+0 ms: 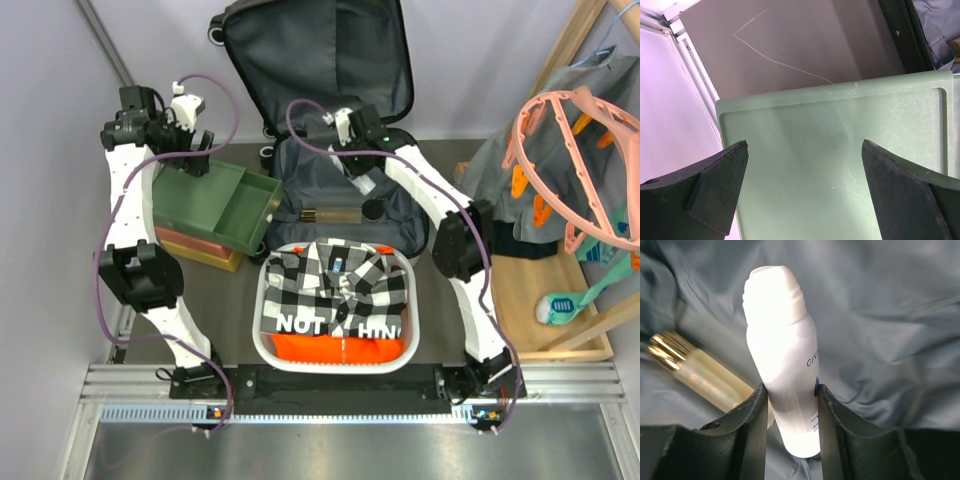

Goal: Open, take out, and arrange the luggage

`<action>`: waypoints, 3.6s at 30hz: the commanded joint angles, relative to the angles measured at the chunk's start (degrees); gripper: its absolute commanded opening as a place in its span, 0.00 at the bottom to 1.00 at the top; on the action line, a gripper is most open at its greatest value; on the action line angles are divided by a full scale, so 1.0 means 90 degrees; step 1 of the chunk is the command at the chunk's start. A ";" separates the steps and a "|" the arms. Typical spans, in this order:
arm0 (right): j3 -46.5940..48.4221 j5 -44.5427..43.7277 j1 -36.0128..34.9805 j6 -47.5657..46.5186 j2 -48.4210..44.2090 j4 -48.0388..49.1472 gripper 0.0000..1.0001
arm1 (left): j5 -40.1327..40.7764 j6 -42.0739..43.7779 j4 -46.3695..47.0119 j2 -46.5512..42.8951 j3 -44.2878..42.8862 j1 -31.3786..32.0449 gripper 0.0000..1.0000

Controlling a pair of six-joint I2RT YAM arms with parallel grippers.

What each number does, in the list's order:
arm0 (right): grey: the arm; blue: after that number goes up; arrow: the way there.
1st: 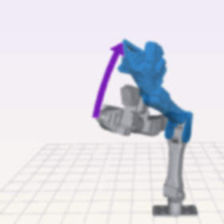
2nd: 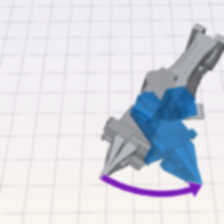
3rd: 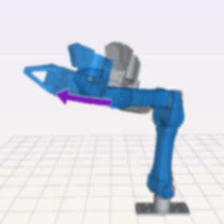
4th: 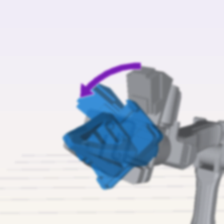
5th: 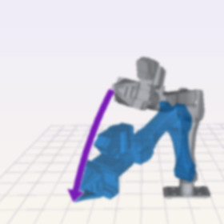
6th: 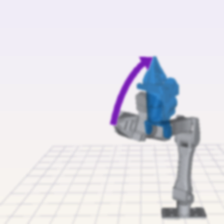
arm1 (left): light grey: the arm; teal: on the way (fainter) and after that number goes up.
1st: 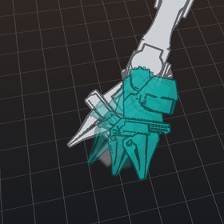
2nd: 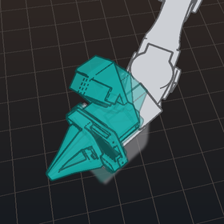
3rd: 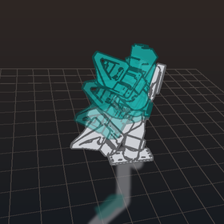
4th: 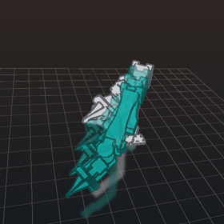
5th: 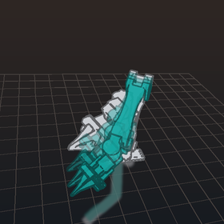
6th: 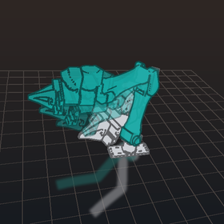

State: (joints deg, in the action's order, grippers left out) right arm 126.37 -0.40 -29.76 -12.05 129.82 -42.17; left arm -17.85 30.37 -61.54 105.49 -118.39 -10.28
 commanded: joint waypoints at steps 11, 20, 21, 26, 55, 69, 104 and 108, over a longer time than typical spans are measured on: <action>-0.0143 0.1342 0.0016 0.2479 -0.1650 0.2269 0.00 | -0.0039 -0.0629 0.0753 -0.0569 0.0457 0.0020 0.99; 0.0090 0.1666 -0.1183 0.3780 -0.1534 0.3835 0.00 | 0.0870 -0.1800 0.1408 -0.0667 0.0732 -0.0204 0.99; 0.0177 0.1666 -0.1282 0.3810 -0.1485 0.3952 0.00 | 0.0860 -0.1918 0.1418 -0.0657 0.0732 -0.0311 0.99; 0.0012 0.1705 -0.1761 0.3781 -0.1164 0.4422 0.00 | 0.0655 -0.2251 0.1593 -0.0745 0.0976 -0.0566 0.99; -0.0047 0.1334 -0.2387 0.0754 -0.1016 0.0731 0.00 | 0.0948 -0.1998 0.1896 -0.0911 0.2051 -0.0732 0.99; 0.0490 0.1061 -0.2455 0.0539 -0.0958 -0.0088 0.00 | 0.0967 -0.1910 0.1906 -0.0803 0.1953 -0.0732 0.99; 0.0988 0.1285 -0.2445 0.1261 -0.0822 0.1376 0.84 | 0.0850 -0.1792 0.2033 -0.0921 0.2060 -0.0723 0.99; 0.0969 0.1207 -0.2445 0.1212 -0.0782 0.1268 0.68 | 0.0879 -0.1763 0.2033 -0.0969 0.2099 -0.0732 0.99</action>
State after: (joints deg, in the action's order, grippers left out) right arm 132.09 10.46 -51.24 -1.74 122.87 -32.40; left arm -10.83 13.45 -43.88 97.67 -100.36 -16.71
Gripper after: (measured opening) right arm 0.784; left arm 0.990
